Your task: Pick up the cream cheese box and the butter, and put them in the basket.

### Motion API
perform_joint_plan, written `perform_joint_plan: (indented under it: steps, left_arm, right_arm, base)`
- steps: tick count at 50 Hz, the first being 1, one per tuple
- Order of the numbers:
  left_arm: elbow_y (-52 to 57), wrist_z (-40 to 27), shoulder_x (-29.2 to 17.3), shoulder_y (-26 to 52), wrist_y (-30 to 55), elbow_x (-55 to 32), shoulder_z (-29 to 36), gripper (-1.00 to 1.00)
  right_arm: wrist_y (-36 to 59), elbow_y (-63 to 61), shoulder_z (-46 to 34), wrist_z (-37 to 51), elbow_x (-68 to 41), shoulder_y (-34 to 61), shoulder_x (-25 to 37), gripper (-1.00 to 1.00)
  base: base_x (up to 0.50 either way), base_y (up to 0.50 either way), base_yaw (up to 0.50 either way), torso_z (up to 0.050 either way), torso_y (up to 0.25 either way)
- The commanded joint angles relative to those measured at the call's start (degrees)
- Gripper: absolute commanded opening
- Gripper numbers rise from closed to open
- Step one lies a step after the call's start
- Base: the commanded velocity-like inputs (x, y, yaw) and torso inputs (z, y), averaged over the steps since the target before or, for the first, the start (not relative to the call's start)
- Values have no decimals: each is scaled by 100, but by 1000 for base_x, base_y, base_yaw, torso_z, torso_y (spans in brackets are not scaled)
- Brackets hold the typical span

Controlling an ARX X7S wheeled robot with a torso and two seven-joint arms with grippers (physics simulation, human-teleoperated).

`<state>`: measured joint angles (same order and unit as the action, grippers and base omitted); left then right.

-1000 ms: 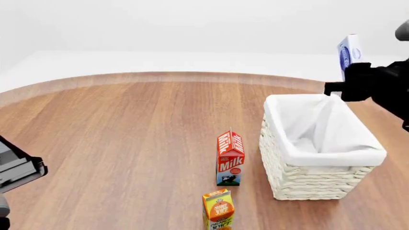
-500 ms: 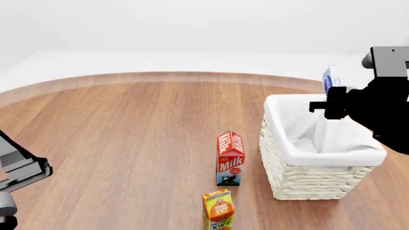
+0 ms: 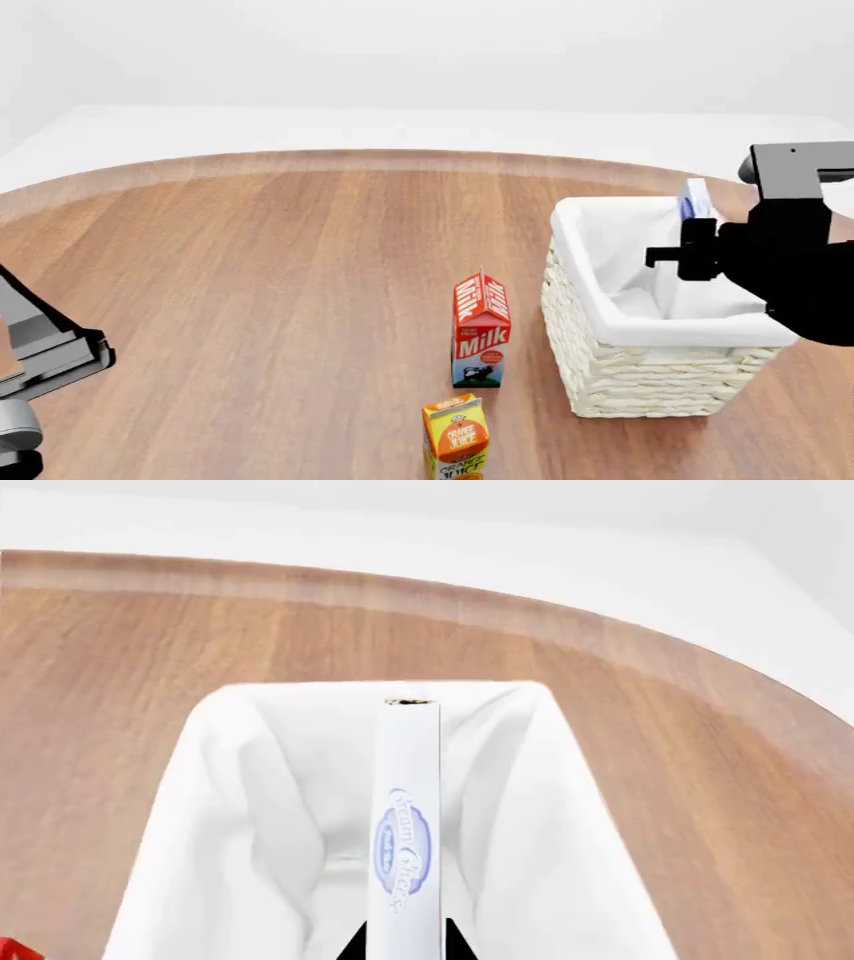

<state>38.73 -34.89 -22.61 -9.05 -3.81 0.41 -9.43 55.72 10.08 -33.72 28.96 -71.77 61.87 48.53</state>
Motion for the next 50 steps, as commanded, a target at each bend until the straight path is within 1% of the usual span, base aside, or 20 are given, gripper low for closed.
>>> perform_joint_plan:
  steps: [1, 31, 32, 50]
  left_arm:
    - [-4, 124, 111, -12, -69, 106, -112, 100]
    - [-78, 101, 91, 15, -83, 115, -47, 100]
    - [-77, 101, 91, 15, -83, 118, -42, 100]
    - [-50, 90, 76, -5, -72, 120, -24, 100]
  right_arm:
    - [-47, -38, 4, -281, 380, -140, -101, -100]
    - [-121, 81, -220, -514, 632, -167, -132, -100]
    - [-117, 72, -235, -529, 645, -161, -128, 100]
    - [-83, -2, -240, -519, 649, -110, -79, 100]
  base:
    - [0, 0, 0, 0, 0]
    - [0, 0, 0, 0, 1]
    - [0, 0, 0, 0, 0]
    - [0, 0, 0, 0, 0]
